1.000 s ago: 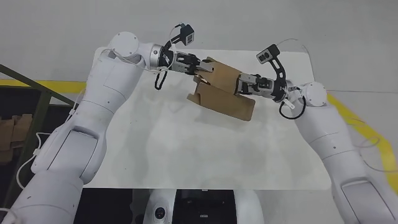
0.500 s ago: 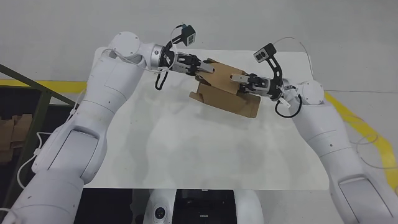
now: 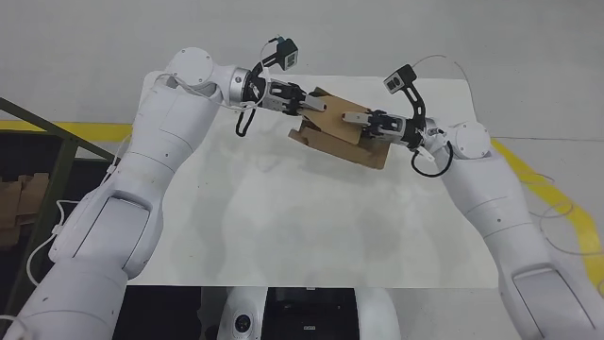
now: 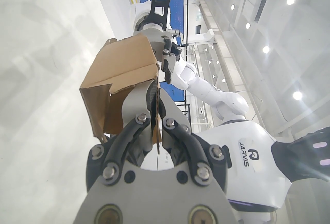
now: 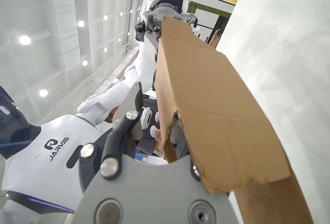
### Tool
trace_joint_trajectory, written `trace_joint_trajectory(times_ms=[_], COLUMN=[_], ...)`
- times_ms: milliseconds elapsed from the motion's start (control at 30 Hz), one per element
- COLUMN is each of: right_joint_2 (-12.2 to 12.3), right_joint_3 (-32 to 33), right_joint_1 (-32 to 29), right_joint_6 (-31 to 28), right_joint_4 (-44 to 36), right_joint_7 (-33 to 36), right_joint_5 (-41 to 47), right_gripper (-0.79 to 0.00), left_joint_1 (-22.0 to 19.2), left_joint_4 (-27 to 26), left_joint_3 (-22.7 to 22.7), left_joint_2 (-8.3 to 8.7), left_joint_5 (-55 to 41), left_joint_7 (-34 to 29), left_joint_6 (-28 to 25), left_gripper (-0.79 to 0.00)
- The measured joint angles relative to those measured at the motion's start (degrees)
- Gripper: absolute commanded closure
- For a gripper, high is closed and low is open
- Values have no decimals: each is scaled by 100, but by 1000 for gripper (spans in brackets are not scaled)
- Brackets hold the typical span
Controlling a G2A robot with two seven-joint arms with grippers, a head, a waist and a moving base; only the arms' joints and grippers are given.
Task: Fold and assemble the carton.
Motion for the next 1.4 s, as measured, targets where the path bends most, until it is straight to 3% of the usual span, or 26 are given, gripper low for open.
trace_joint_trajectory(times_ms=[167,533,567,600,667,1400], right_joint_2=[8,30,31,33,36,64], right_joint_3=[42,161,168,177,188,234], right_joint_1=[-40,-153,-161,-170,-178,-402], right_joint_6=[19,190,200,211,226,625], right_joint_4=[-65,-201,-208,-216,-225,-642], right_joint_7=[-156,-520,-531,-547,-589,-1673], right_joint_5=[-174,-440,-454,-476,-536,-1650], right_gripper=[-3,0,0,0,0,0], left_joint_1=[2,8,9,10,10,104], left_joint_4=[14,27,31,36,42,-268], left_joint_3=[-14,-30,-32,-34,-39,-325], left_joint_2=[1,2,2,3,3,72], left_joint_5=[4,41,44,47,48,-334], left_joint_7=[-4,14,18,19,24,-208], left_joint_6=[3,4,1,1,5,85], left_gripper=[0,0,-49,-259,-785,-785])
